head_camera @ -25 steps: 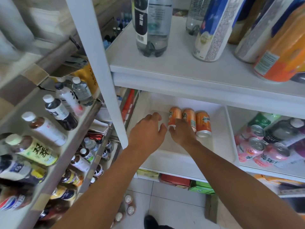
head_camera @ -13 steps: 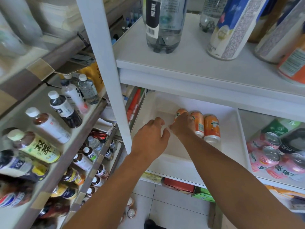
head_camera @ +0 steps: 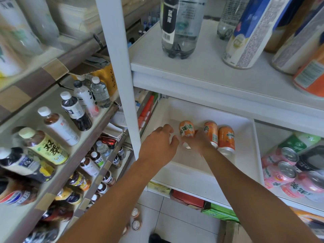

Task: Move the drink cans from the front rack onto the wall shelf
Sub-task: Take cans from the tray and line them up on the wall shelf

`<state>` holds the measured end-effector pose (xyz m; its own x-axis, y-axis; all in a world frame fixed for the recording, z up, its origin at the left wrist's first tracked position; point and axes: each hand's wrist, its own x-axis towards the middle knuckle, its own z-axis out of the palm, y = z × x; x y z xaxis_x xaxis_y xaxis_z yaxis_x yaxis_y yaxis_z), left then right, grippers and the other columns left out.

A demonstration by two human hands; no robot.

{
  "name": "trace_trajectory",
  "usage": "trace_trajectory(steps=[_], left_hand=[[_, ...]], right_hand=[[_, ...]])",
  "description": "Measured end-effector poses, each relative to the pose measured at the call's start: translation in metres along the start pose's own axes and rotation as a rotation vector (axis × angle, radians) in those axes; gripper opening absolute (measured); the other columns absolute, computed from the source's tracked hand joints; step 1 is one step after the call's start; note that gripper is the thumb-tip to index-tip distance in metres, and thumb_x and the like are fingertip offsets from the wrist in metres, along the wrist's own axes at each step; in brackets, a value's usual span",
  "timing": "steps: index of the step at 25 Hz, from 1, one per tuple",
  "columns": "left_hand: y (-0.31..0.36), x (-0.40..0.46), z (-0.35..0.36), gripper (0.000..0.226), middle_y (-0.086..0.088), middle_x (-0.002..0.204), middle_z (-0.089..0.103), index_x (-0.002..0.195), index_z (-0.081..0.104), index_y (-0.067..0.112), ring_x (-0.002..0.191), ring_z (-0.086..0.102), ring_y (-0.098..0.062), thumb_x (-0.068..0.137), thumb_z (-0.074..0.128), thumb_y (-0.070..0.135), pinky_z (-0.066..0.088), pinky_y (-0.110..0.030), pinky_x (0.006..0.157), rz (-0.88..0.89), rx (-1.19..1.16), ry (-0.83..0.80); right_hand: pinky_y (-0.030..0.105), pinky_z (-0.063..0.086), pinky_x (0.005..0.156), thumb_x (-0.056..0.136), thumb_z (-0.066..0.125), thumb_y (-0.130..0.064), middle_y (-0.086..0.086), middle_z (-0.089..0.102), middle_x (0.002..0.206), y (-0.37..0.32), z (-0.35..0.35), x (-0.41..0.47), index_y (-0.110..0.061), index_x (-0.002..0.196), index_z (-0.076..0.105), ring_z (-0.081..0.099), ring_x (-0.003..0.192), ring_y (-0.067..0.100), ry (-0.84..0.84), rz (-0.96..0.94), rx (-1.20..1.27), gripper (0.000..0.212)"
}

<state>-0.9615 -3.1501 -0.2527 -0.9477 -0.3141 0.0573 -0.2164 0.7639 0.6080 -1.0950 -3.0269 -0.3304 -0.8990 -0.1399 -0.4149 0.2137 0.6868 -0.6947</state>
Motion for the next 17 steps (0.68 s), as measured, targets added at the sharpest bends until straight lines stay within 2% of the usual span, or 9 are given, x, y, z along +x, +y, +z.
trace_trajectory(steps=[2,5,7,10,11,14,17], left_hand=[[0.002,-0.002,-0.002,0.028,-0.002,0.108,0.066,0.117,0.056,0.018,0.093,0.064,-0.022,0.095,0.051,0.034,0.053,-0.038,0.083,-0.022,0.001,-0.011],[0.014,-0.009,-0.012,0.038,-0.002,0.116,0.065,0.122,0.055,0.015,0.099,0.063,-0.020,0.095,0.053,0.041,0.050,-0.031,0.085,-0.097,-0.050,-0.040],[0.022,-0.016,-0.025,0.051,0.000,0.121,0.061,0.129,0.052,0.014,0.103,0.062,-0.016,0.092,0.056,0.049,0.048,-0.028,0.084,-0.192,-0.175,-0.086],[0.025,-0.037,-0.045,0.052,0.006,0.114,0.067,0.121,0.059,0.016,0.098,0.066,-0.008,0.085,0.066,0.052,0.051,-0.024,0.085,-0.231,-0.474,-0.147],[0.024,-0.046,-0.054,0.047,0.005,0.110,0.070,0.116,0.062,0.015,0.094,0.068,-0.007,0.083,0.071,0.047,0.054,-0.026,0.084,-0.233,-0.607,-0.114],[0.017,-0.081,-0.086,0.036,-0.003,0.099,0.074,0.109,0.064,0.010,0.078,0.071,-0.008,0.080,0.078,0.027,0.057,-0.022,0.067,-0.266,-0.864,0.094],[0.000,-0.115,-0.132,0.052,-0.004,0.095,0.074,0.110,0.062,0.006,0.083,0.072,-0.017,0.067,0.085,0.026,0.057,-0.027,0.068,-0.251,-0.919,0.308]], right_hand=[[0.031,0.053,0.068,0.071,0.077,-0.024,0.002,0.067,0.106,0.003,-0.014,-0.022,-0.018,0.120,0.056,0.063,0.089,0.016,-0.012,-0.090,0.115,0.053],[0.022,0.048,0.072,0.075,0.078,-0.024,-0.001,0.064,0.113,-0.001,-0.038,-0.072,-0.021,0.132,0.043,0.063,0.094,0.010,-0.042,-0.254,0.224,0.066],[0.018,0.050,0.073,0.065,0.081,-0.031,-0.005,0.065,0.112,-0.009,-0.049,-0.108,-0.026,0.131,0.040,0.065,0.091,0.002,-0.135,-0.349,0.298,0.078],[0.026,0.056,0.082,0.052,0.080,-0.042,-0.011,0.065,0.110,-0.018,-0.052,-0.151,-0.037,0.126,0.040,0.067,0.091,0.000,-0.288,-0.434,0.331,0.084],[0.028,0.057,0.084,0.057,0.083,-0.039,-0.012,0.066,0.110,-0.021,-0.049,-0.161,-0.042,0.123,0.040,0.067,0.092,0.000,-0.328,-0.473,0.327,0.079],[0.030,0.057,0.085,0.072,0.085,-0.028,-0.014,0.068,0.107,-0.042,-0.031,-0.189,-0.050,0.118,0.040,0.067,0.099,0.003,-0.446,-0.595,0.347,0.069],[0.031,0.056,0.086,0.070,0.080,-0.046,-0.016,0.067,0.114,-0.086,-0.005,-0.218,-0.051,0.118,0.042,0.066,0.106,0.008,-0.577,-0.725,0.383,0.061]])
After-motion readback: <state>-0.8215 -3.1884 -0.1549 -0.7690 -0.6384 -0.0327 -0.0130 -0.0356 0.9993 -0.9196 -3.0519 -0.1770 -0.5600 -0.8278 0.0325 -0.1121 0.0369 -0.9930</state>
